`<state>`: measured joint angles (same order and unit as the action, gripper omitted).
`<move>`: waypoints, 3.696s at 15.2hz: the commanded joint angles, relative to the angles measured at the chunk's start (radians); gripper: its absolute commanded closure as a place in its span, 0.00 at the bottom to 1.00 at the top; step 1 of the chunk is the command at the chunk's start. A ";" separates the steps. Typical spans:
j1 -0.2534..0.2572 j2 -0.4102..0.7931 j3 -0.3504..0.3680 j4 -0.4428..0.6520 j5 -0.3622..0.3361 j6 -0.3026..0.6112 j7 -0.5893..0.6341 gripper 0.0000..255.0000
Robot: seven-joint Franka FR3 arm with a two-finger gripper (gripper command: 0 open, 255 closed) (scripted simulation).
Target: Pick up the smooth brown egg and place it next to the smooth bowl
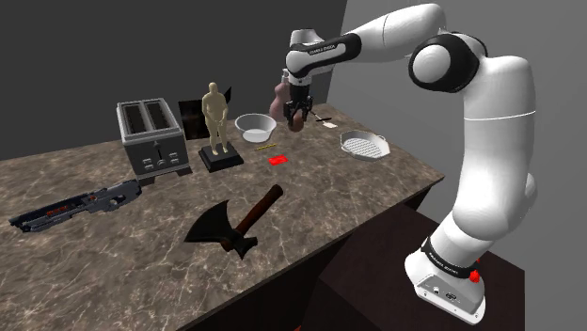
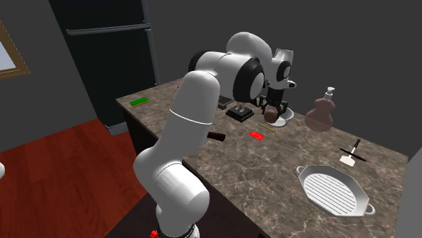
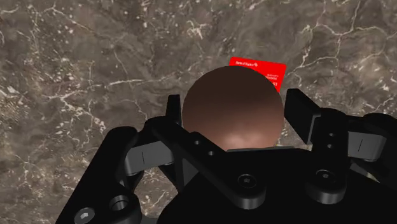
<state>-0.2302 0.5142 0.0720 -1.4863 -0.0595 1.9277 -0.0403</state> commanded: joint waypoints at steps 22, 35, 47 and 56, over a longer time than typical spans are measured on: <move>-0.085 0.445 -0.035 0.580 -0.001 -0.131 -0.136 1.00; -0.086 0.512 -0.037 0.524 -0.004 -0.007 -0.131 1.00; -0.086 0.517 -0.037 0.525 -0.004 -0.003 -0.131 0.00; -0.083 0.485 -0.036 0.594 -0.002 -0.104 -0.133 0.00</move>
<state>-0.3133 0.9971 0.0363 -0.8994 -0.0615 1.8294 -0.1731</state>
